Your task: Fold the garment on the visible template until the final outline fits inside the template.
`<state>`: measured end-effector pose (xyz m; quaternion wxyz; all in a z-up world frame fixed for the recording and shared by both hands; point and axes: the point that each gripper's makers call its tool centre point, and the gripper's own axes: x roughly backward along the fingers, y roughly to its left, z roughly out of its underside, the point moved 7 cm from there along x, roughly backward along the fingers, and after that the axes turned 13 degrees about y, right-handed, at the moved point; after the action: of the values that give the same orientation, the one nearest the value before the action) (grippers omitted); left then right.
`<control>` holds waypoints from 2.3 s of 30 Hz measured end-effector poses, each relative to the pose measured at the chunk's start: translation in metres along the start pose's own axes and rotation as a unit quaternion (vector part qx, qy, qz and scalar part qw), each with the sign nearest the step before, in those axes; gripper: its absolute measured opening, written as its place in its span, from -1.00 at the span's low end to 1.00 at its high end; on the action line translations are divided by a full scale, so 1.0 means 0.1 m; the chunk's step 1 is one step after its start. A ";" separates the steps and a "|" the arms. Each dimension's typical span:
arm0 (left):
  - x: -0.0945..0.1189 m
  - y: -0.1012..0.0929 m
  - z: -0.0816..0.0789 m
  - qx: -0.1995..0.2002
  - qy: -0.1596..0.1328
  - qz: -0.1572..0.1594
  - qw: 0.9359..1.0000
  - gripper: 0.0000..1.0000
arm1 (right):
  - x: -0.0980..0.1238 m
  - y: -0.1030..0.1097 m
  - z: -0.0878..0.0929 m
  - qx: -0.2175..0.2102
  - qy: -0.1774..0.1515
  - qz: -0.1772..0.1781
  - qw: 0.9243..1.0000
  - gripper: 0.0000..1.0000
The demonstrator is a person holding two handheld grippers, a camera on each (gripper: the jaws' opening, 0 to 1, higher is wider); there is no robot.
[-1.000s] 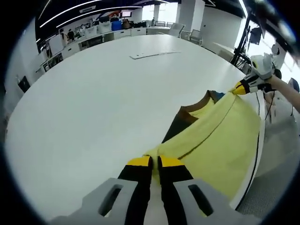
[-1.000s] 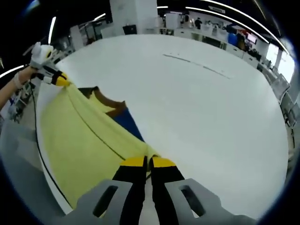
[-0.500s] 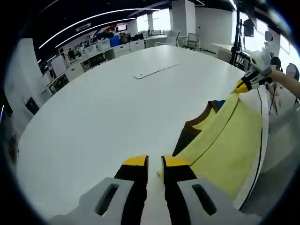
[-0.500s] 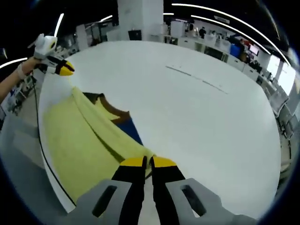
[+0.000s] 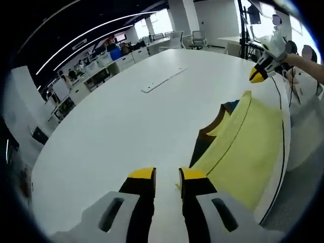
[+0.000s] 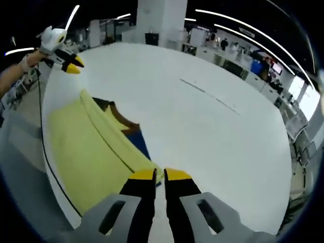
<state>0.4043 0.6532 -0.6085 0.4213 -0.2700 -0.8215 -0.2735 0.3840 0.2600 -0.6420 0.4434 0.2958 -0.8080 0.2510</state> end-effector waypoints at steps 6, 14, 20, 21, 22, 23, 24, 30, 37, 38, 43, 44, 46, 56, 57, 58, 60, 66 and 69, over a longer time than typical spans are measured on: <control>0.08 -0.05 -0.01 -0.035 0.002 0.000 0.999 -0.58 | 0.08 0.11 -0.03 0.049 0.002 0.001 0.999 -0.80; 0.06 -0.17 0.04 -0.143 0.022 -0.012 0.989 -0.53 | 0.12 0.17 -0.05 0.146 0.010 0.026 0.989 -0.59; -0.04 -0.30 0.11 -0.215 0.035 -0.020 0.976 -0.43 | 0.09 0.26 -0.04 0.202 0.024 0.038 0.978 -0.54; -0.06 -0.31 0.13 -0.231 0.041 -0.021 0.972 -0.42 | 0.08 0.29 -0.03 0.218 0.029 0.041 0.975 -0.52; -0.08 -0.33 0.15 -0.229 0.046 -0.017 0.972 -0.42 | 0.08 0.30 -0.02 0.224 0.033 0.041 0.973 -0.52; -0.10 -0.35 0.17 -0.229 0.050 -0.012 0.972 -0.44 | 0.07 0.32 -0.01 0.231 0.033 0.039 0.972 -0.52; -0.12 -0.36 0.18 -0.232 0.050 -0.008 0.971 -0.45 | 0.05 0.32 -0.01 0.233 0.033 0.039 0.971 -0.53; -0.24 -0.38 0.24 -0.226 0.050 0.010 0.973 -0.48 | -0.07 0.28 0.03 0.254 0.049 0.032 0.965 -0.53; -0.37 -0.36 0.29 -0.227 0.056 0.025 0.972 -0.55 | -0.17 0.25 0.04 0.258 0.052 0.018 0.965 -0.52; -0.40 -0.35 0.30 -0.218 0.059 0.033 0.974 -0.55 | -0.18 0.26 0.04 0.259 0.054 0.016 0.964 -0.52; -0.50 -0.35 0.31 -0.218 0.063 0.042 0.973 -0.60 | -0.20 0.25 0.05 0.257 0.058 0.008 0.965 -0.51; -0.52 -0.35 0.31 -0.220 0.065 0.044 0.972 -0.64 | -0.20 0.26 0.05 0.259 0.058 0.009 0.964 -0.51; -0.54 -0.36 0.32 -0.229 0.063 0.044 0.970 -0.68 | -0.21 0.25 0.04 0.269 0.058 0.012 0.961 -0.53; -0.57 -0.33 0.38 -0.239 0.068 0.042 0.968 -0.69 | -0.30 0.28 0.10 0.352 0.085 0.029 0.932 -0.56; -0.57 -0.33 0.38 -0.239 0.066 0.041 0.968 -0.69 | -0.31 0.28 0.11 0.353 0.086 0.031 0.931 -0.57; -0.58 -0.33 0.39 -0.239 0.065 0.040 0.968 -0.69 | -0.30 0.30 0.11 0.351 0.084 0.029 0.932 -0.58; -0.58 -0.32 0.41 -0.239 0.065 0.037 0.968 -0.70 | -0.30 0.30 0.10 0.354 0.078 0.029 0.931 -0.60; -0.60 -0.34 0.43 -0.228 0.070 0.046 0.970 -0.72 | -0.36 0.27 0.10 0.333 0.077 0.017 0.939 -0.66; -0.63 -0.33 0.44 -0.235 0.074 0.040 0.968 -0.81 | -0.40 0.23 0.10 0.338 0.076 0.024 0.938 -0.67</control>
<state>0.3898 0.6464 -0.6909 0.4165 -0.3733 -0.6891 -0.4609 0.3798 0.2794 -0.6844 0.3714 0.3891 -0.6458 0.5419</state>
